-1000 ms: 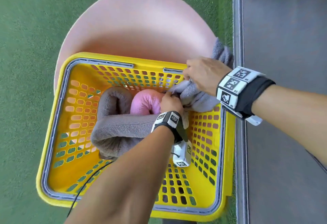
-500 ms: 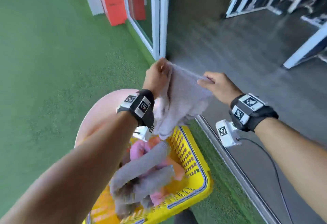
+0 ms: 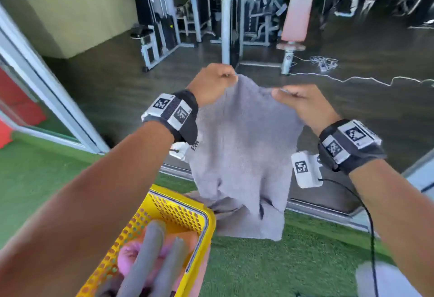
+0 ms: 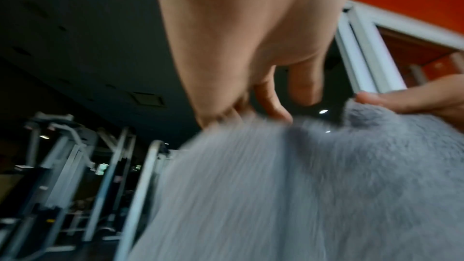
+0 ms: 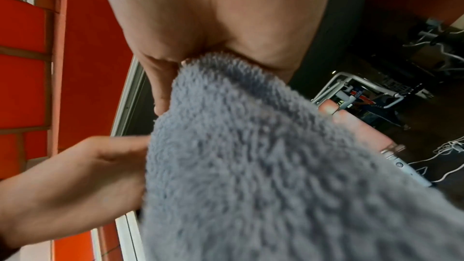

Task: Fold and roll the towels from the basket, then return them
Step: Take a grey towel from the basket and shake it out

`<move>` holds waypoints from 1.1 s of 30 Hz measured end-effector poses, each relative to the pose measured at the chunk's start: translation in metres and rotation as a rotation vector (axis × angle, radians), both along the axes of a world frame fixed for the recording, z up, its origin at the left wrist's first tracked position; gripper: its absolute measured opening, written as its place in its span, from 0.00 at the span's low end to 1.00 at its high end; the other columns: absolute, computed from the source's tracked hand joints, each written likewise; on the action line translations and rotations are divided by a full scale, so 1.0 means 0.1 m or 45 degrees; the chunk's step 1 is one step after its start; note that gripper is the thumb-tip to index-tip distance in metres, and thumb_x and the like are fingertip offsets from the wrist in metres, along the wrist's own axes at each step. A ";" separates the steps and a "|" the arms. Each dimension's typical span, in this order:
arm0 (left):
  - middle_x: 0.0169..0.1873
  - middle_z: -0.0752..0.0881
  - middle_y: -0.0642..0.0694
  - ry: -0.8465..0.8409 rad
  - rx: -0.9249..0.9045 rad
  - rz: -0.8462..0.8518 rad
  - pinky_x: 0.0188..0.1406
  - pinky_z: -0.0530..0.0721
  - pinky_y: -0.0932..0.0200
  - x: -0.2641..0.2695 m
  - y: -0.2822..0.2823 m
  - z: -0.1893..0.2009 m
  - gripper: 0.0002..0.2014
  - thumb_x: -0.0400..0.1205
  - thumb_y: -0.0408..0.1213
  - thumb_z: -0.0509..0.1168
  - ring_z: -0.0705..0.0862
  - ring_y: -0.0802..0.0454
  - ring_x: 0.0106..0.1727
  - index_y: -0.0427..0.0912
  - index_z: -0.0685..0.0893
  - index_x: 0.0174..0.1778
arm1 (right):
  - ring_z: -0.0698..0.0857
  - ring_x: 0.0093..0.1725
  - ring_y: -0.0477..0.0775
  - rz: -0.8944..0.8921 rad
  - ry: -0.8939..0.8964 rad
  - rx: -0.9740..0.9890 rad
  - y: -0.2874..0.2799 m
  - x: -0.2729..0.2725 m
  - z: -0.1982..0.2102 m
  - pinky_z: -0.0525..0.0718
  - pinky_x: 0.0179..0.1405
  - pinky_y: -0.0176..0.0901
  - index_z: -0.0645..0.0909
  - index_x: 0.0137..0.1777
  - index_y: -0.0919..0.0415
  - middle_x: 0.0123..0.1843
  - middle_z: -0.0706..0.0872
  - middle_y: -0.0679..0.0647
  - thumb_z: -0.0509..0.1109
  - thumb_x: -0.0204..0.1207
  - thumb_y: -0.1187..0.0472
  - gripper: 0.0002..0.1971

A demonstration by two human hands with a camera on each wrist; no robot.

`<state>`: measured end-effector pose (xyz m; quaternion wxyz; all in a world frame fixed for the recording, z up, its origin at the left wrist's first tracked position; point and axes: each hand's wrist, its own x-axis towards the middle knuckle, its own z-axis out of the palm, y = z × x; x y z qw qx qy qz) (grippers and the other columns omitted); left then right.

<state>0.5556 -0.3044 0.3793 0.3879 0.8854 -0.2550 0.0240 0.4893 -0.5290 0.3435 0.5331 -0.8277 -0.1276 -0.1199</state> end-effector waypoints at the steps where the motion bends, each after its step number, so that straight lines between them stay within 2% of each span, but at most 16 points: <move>1: 0.39 0.80 0.52 0.104 -0.018 -0.110 0.45 0.75 0.62 -0.07 -0.17 -0.07 0.06 0.84 0.35 0.63 0.78 0.59 0.39 0.38 0.84 0.44 | 0.67 0.36 0.44 0.027 0.047 -0.004 -0.08 -0.09 -0.04 0.64 0.36 0.37 0.76 0.31 0.75 0.32 0.69 0.47 0.71 0.79 0.53 0.24; 2: 0.46 0.83 0.52 0.227 -0.060 -0.208 0.51 0.76 0.66 -0.15 -0.31 -0.17 0.06 0.83 0.36 0.64 0.81 0.60 0.47 0.40 0.84 0.52 | 0.66 0.33 0.40 0.052 0.073 -0.015 -0.14 -0.16 -0.09 0.64 0.33 0.34 0.75 0.26 0.64 0.29 0.68 0.40 0.69 0.80 0.58 0.21; 4: 0.54 0.84 0.48 0.452 -0.251 -0.358 0.60 0.74 0.63 -0.31 -0.55 -0.41 0.10 0.83 0.37 0.65 0.82 0.55 0.55 0.40 0.83 0.58 | 0.62 0.28 0.37 0.073 0.089 -0.062 -0.20 -0.25 -0.19 0.61 0.28 0.32 0.66 0.26 0.53 0.24 0.63 0.40 0.67 0.82 0.63 0.22; 6: 0.46 0.79 0.39 0.592 -0.512 -0.375 0.52 0.72 0.54 -0.46 -0.73 -0.66 0.10 0.82 0.38 0.64 0.77 0.48 0.49 0.35 0.82 0.52 | 0.64 0.27 0.37 0.025 0.098 -0.119 -0.26 -0.29 -0.28 0.63 0.28 0.31 0.68 0.29 0.53 0.26 0.65 0.42 0.67 0.82 0.63 0.19; 7: 0.41 0.76 0.39 0.630 -0.587 -0.337 0.45 0.70 0.55 -0.53 -0.79 -0.77 0.10 0.81 0.38 0.64 0.74 0.47 0.44 0.33 0.81 0.49 | 0.67 0.27 0.36 0.003 0.102 -0.155 -0.29 -0.30 -0.33 0.65 0.30 0.30 0.71 0.32 0.54 0.27 0.67 0.43 0.68 0.81 0.62 0.16; 9: 0.32 0.70 0.41 0.654 -0.617 -0.257 0.31 0.64 0.61 -0.65 -0.84 -0.98 0.09 0.80 0.37 0.64 0.69 0.51 0.35 0.33 0.78 0.42 | 0.72 0.29 0.33 -0.035 0.166 -0.181 -0.31 -0.34 -0.44 0.68 0.32 0.27 0.76 0.37 0.56 0.29 0.73 0.43 0.69 0.80 0.60 0.10; 11: 0.26 0.72 0.52 0.651 -0.601 -0.255 0.26 0.64 0.67 -0.76 -0.83 -1.11 0.10 0.82 0.32 0.63 0.69 0.60 0.28 0.39 0.76 0.34 | 0.73 0.28 0.33 -0.014 0.206 -0.183 -0.29 -0.39 -0.57 0.68 0.32 0.27 0.77 0.37 0.54 0.29 0.74 0.42 0.69 0.80 0.60 0.10; 12: 0.25 0.73 0.56 0.624 -0.580 -0.249 0.26 0.66 0.69 -0.81 -0.81 -1.15 0.12 0.83 0.29 0.62 0.70 0.63 0.27 0.40 0.75 0.32 | 0.72 0.27 0.34 -0.002 0.217 -0.175 -0.26 -0.43 -0.63 0.67 0.31 0.28 0.77 0.36 0.55 0.28 0.72 0.43 0.69 0.80 0.60 0.10; 14: 0.26 0.75 0.55 0.520 -0.529 -0.219 0.30 0.69 0.71 -0.84 -0.75 -1.18 0.13 0.84 0.26 0.60 0.72 0.63 0.30 0.38 0.77 0.33 | 0.68 0.26 0.37 0.022 0.242 -0.116 -0.19 -0.51 -0.76 0.65 0.29 0.30 0.75 0.34 0.57 0.28 0.69 0.44 0.69 0.80 0.61 0.13; 17: 0.29 0.74 0.53 0.338 -0.411 -0.240 0.35 0.69 0.65 -0.86 -0.67 -1.26 0.12 0.83 0.32 0.61 0.71 0.60 0.34 0.43 0.77 0.33 | 0.64 0.30 0.41 0.050 0.302 0.054 -0.03 -0.67 -0.96 0.62 0.30 0.35 0.72 0.31 0.61 0.30 0.65 0.49 0.67 0.82 0.62 0.16; 20: 0.26 0.69 0.55 0.173 -0.248 -0.214 0.32 0.67 0.58 -0.90 -0.57 -1.35 0.13 0.82 0.39 0.60 0.67 0.59 0.31 0.45 0.74 0.30 | 0.67 0.36 0.49 0.067 0.419 0.248 0.08 -0.91 -1.30 0.66 0.36 0.43 0.73 0.36 0.74 0.35 0.68 0.55 0.66 0.83 0.58 0.19; 23: 0.25 0.66 0.54 0.105 -0.339 -0.012 0.30 0.66 0.57 -0.86 -0.40 -1.41 0.15 0.82 0.39 0.61 0.65 0.58 0.29 0.38 0.72 0.30 | 0.70 0.37 0.48 0.013 0.497 0.315 0.00 -1.16 -1.60 0.68 0.39 0.45 0.72 0.34 0.66 0.35 0.70 0.52 0.68 0.81 0.54 0.19; 26: 0.28 0.73 0.56 0.270 -0.499 0.033 0.34 0.71 0.65 -0.96 -0.33 -1.53 0.13 0.83 0.35 0.62 0.70 0.61 0.33 0.39 0.75 0.32 | 0.63 0.33 0.46 -0.040 0.342 0.169 -0.08 -1.19 -1.49 0.61 0.32 0.42 0.65 0.31 0.62 0.32 0.62 0.50 0.67 0.82 0.58 0.20; 28: 0.41 0.81 0.49 0.541 -0.579 -0.131 0.46 0.76 0.70 -1.12 -0.41 -1.64 0.10 0.84 0.34 0.61 0.77 0.60 0.44 0.30 0.82 0.45 | 0.61 0.32 0.41 -0.070 0.232 0.134 -0.08 -1.08 -1.29 0.60 0.31 0.36 0.64 0.30 0.61 0.31 0.60 0.47 0.66 0.82 0.64 0.20; 30: 0.51 0.81 0.40 0.716 -0.651 -0.244 0.56 0.77 0.66 -1.24 -0.50 -1.68 0.14 0.86 0.31 0.58 0.78 0.55 0.53 0.20 0.78 0.57 | 0.67 0.30 0.38 -0.063 0.181 0.059 -0.03 -0.95 -1.12 0.66 0.33 0.30 0.70 0.32 0.60 0.28 0.68 0.42 0.66 0.82 0.65 0.16; 33: 0.49 0.80 0.39 0.751 -0.754 -0.316 0.56 0.75 0.53 -1.23 -0.57 -1.58 0.14 0.85 0.31 0.61 0.75 0.50 0.53 0.20 0.79 0.55 | 0.82 0.40 0.37 0.012 0.213 0.045 0.04 -0.85 -1.01 0.76 0.47 0.30 0.82 0.43 0.63 0.38 0.86 0.44 0.66 0.82 0.66 0.06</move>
